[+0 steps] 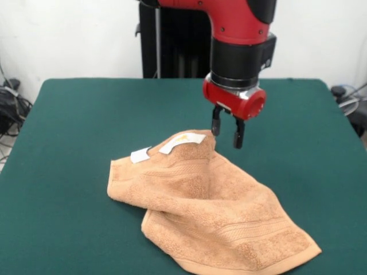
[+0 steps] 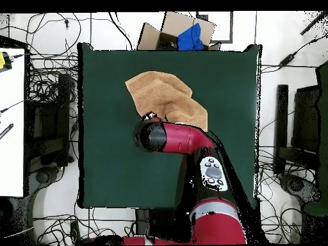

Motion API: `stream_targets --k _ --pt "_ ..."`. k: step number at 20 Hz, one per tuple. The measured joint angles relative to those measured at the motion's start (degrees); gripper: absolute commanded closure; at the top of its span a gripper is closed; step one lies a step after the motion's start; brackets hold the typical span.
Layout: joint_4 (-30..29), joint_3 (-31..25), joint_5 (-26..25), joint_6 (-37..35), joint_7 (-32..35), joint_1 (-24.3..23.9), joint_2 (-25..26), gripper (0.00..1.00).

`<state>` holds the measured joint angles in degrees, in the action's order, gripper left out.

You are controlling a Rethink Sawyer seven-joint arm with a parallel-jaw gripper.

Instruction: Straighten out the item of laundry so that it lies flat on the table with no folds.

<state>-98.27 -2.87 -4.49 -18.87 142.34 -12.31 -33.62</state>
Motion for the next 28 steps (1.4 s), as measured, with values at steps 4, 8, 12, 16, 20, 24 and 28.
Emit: stream_targets --k 4,8,12,16,20,24,28 --pt "0.41 0.14 -0.01 0.00 0.00 0.98 1.29 0.00" --pt "1.40 0.17 0.00 0.08 0.00 1.31 3.78 0.00" --pt "2.62 0.40 0.00 0.82 0.00 1.32 6.18 0.00" --pt "4.00 0.96 0.01 2.65 0.00 1.64 8.95 0.00" --pt "4.76 2.92 0.03 5.57 0.00 2.70 11.54 0.00" --pt "4.78 3.98 0.03 7.38 0.00 3.60 11.93 0.00" --pt "4.79 4.31 0.05 7.56 0.00 3.93 11.95 0.00"
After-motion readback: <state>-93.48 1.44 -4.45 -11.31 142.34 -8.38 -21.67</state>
